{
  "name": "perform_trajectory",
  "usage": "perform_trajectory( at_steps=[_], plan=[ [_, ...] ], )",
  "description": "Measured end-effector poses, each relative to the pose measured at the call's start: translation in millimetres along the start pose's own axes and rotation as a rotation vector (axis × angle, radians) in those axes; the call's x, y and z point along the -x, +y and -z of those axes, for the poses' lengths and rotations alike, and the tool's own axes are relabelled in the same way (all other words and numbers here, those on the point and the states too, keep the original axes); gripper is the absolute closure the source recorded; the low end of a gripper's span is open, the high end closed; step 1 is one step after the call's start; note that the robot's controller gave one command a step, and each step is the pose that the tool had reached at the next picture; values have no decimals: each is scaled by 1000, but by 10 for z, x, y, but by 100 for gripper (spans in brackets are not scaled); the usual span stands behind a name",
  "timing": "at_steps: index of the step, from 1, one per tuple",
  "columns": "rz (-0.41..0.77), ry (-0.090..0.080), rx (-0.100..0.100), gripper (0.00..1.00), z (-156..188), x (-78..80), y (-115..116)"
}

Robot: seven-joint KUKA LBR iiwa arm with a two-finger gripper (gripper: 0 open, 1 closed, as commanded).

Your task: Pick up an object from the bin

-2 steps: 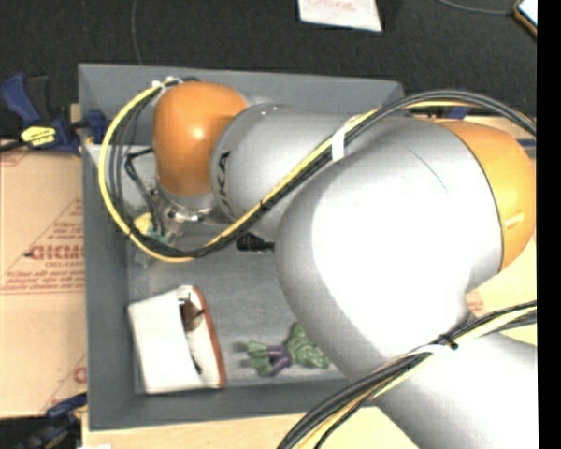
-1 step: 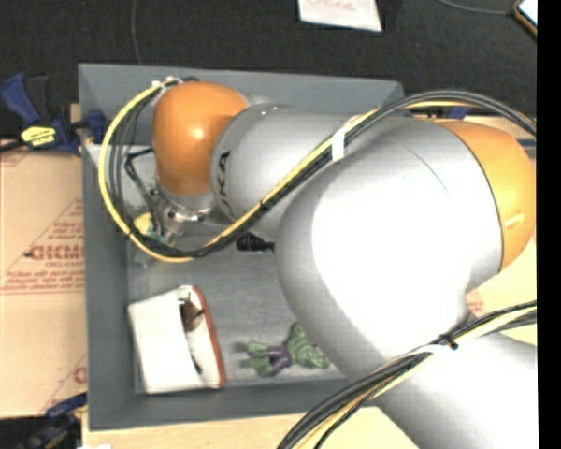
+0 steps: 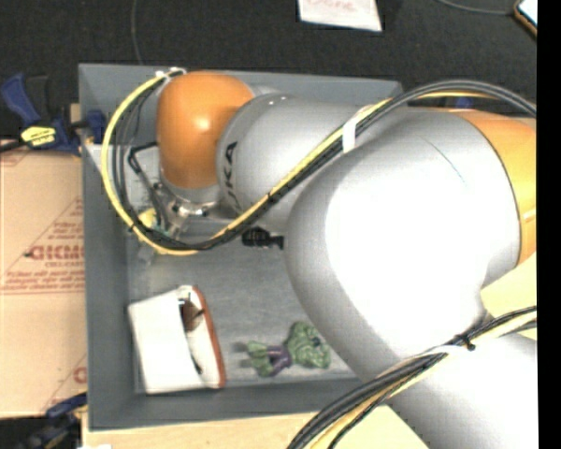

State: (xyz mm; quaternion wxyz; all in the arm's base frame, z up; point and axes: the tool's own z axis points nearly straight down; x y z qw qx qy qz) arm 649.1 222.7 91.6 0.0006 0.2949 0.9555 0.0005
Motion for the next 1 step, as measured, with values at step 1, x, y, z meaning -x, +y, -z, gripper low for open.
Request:
perform_trajectory(
  at_steps=[1],
  plan=[
    [0, -3, 4, 100, 425, 15, 11]
  ],
)
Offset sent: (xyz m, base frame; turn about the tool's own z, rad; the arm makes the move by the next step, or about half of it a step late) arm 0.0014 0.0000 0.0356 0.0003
